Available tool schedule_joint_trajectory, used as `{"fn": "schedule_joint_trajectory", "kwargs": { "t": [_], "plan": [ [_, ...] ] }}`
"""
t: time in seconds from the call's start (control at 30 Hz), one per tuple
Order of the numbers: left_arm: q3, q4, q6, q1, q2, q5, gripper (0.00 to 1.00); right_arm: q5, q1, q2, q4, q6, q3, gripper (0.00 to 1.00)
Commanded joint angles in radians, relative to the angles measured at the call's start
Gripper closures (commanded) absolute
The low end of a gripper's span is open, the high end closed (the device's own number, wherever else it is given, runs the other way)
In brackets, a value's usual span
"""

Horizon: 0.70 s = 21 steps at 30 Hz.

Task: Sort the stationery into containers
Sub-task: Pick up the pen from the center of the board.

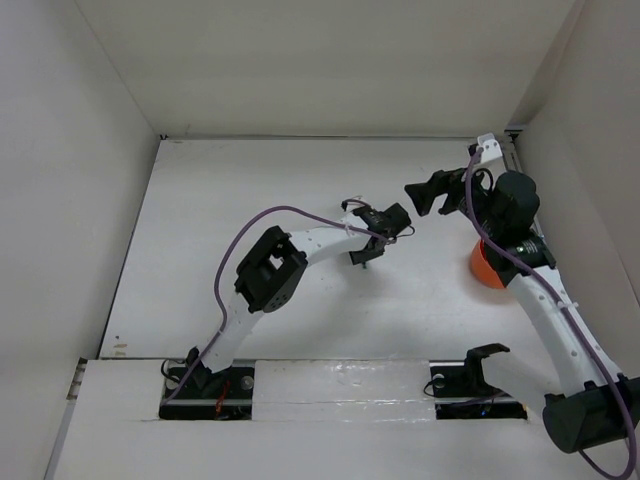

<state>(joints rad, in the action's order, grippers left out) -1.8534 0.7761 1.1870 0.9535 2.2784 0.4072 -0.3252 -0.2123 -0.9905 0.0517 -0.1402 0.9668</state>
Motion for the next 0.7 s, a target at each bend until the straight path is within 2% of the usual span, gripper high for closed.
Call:
{"fn": "schedule_joint_trajectory", "kwargs": {
  "t": [0.0, 0.07, 0.1, 0.13, 0.3, 0.37, 0.4, 0.5, 0.53, 0.67],
  "plan": [
    [0.065, -0.003, 0.030, -0.004, 0.086, -0.070, 0.76, 0.009, 0.011, 0.029, -0.058, -0.030, 0.004, 0.00],
    [0.088, -0.038, 0.017, -0.004, 0.086, -0.105, 0.86, 0.026, 0.021, 0.052, -0.058, -0.030, -0.007, 0.00],
    [0.111, -0.063, 0.005, -0.016, 0.086, -0.119, 0.95, 0.046, 0.021, 0.062, -0.058, -0.030, -0.007, 0.00],
    [0.126, -0.063, -0.004, -0.016, 0.086, -0.133, 1.00, 0.046, 0.021, 0.062, -0.058, -0.030, -0.016, 0.00],
    [0.252, -0.228, -0.085, -0.039, 0.050, -0.241, 1.00, 0.046, 0.040, 0.064, -0.068, -0.110, -0.025, 0.00],
    [0.353, -0.312, -0.124, -0.039, -0.037, -0.263, 1.00, 0.023, 0.040, 0.055, -0.069, -0.119, -0.013, 0.00],
    [0.431, -0.404, -0.165, -0.039, -0.075, -0.263, 1.00, 0.023, 0.040, 0.055, -0.069, -0.119, -0.013, 0.00],
    [0.528, -0.539, -0.242, -0.015, -0.238, -0.207, 1.00, 0.044, 0.050, 0.055, -0.069, -0.108, -0.013, 0.00],
    [0.552, -0.560, -0.294, -0.004, -0.276, -0.138, 1.00, 0.044, 0.050, 0.055, -0.069, -0.098, -0.013, 0.00],
    [0.701, -0.679, -0.413, 0.039, -0.443, -0.018, 1.00, 0.005, 0.050, -0.040, -0.021, -0.087, 0.015, 0.04]
  ]
}}
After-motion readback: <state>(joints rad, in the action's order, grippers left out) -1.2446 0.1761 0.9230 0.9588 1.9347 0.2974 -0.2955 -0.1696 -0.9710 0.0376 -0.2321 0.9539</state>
